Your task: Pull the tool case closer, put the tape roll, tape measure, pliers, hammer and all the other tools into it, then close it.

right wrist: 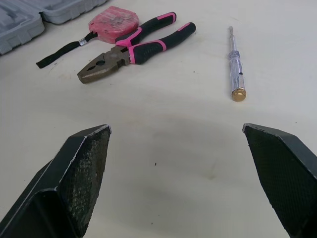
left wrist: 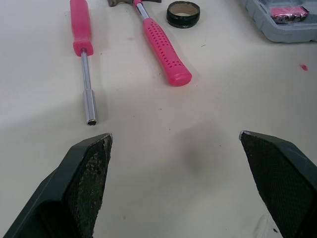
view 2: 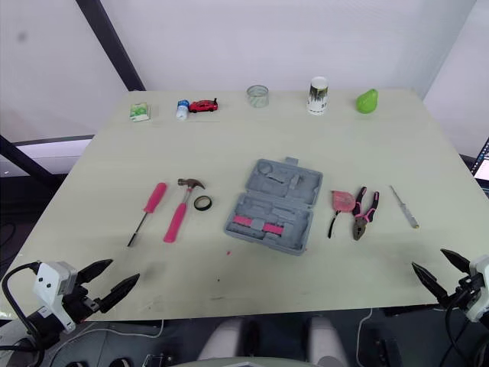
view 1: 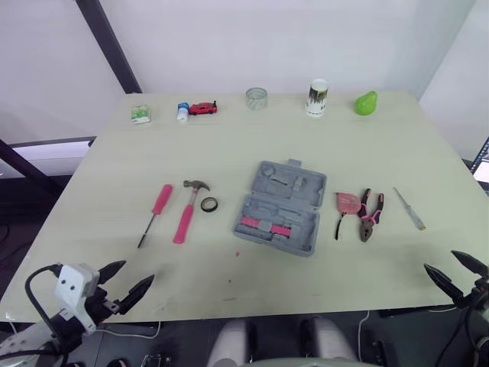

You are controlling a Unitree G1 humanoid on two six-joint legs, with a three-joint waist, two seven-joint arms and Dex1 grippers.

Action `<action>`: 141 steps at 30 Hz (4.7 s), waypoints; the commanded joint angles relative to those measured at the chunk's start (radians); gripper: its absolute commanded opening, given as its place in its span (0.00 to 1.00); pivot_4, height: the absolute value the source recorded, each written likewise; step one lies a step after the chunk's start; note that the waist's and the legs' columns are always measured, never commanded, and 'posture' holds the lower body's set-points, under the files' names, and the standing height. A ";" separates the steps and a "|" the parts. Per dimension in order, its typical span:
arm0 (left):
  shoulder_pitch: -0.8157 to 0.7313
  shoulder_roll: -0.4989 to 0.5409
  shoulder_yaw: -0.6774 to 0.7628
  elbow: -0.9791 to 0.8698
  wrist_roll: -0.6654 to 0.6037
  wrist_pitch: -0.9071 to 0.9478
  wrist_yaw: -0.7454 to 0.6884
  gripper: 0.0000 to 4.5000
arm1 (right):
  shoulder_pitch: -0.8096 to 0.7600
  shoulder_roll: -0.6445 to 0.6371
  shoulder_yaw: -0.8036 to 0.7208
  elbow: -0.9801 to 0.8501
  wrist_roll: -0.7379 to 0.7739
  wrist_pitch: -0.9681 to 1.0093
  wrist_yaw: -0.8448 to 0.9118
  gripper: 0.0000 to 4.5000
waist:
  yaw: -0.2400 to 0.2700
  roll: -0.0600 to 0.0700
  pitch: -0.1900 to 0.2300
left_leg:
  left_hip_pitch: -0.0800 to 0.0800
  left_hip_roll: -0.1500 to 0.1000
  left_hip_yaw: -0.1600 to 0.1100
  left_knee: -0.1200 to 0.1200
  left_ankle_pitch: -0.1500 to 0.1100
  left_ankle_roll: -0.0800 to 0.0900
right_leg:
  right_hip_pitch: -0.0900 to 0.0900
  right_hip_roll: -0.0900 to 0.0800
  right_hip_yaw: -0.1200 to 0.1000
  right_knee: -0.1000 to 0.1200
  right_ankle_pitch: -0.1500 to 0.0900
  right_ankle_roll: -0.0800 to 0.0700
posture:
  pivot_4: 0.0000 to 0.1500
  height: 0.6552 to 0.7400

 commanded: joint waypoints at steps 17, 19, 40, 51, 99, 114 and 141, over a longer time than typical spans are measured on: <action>-0.034 -0.032 -0.010 -0.025 0.008 -0.019 0.028 0.97 | -0.063 -0.065 -0.032 0.091 -0.010 -0.051 0.055 1.00 | 0.001 0.000 0.000 | 0.001 0.000 0.001 0.000 0.000 0.000 | 0.001 0.001 0.000 0.000 0.000 0.000 | 1.00 1.00; -0.030 -0.027 -0.014 -0.032 0.010 -0.020 0.017 0.97 | -0.050 -0.061 -0.033 0.064 -0.007 -0.043 0.047 1.00 | 0.001 0.000 0.000 | 0.001 0.000 0.001 0.000 0.000 0.000 | 0.001 0.001 0.000 0.000 0.000 0.000 | 1.00 1.00; -0.551 0.169 -0.249 0.185 0.065 0.143 -0.130 0.97 | -0.204 -0.070 0.175 -0.411 -0.008 0.361 -0.165 1.00 | 0.004 0.001 0.000 | -0.001 -0.001 -0.001 0.001 0.000 0.000 | 0.001 0.003 -0.003 0.000 0.002 0.004 | 1.00 1.00; -1.070 0.062 -0.487 0.716 0.255 -0.013 -0.219 0.97 | -0.536 -0.001 0.453 -0.273 -0.153 0.443 -0.192 1.00 | 0.001 -0.002 0.004 | -0.001 -0.006 -0.002 0.006 0.001 0.001 | 0.001 0.015 -0.008 0.006 0.002 0.005 | 1.00 1.00; -1.501 -0.211 -0.527 1.376 0.584 -0.174 0.062 0.01 | -0.850 0.209 0.716 0.107 -0.466 0.337 -0.106 0.00 | -0.008 -0.004 0.005 | -0.017 -0.007 -0.004 0.019 0.004 -0.004 | -0.014 0.015 -0.007 0.018 0.003 0.006 | 1.00 1.00; -1.510 -0.257 -0.515 1.380 0.589 -0.170 0.084 0.01 | -0.863 0.217 0.715 0.103 -0.480 0.342 -0.101 0.00 | -0.005 -0.004 0.005 | -0.017 -0.008 -0.004 0.019 0.004 -0.004 | -0.014 0.015 -0.007 0.019 0.003 0.006 | 1.00 1.00; -1.427 -0.210 -0.582 1.332 0.629 -0.175 -0.345 0.01 | -0.791 0.181 0.696 -0.014 -0.420 0.369 -0.006 0.00 | -0.007 -0.004 0.005 | -0.017 -0.008 -0.004 0.019 0.004 -0.004 | -0.014 0.015 -0.007 0.019 0.003 0.006 | 1.00 1.00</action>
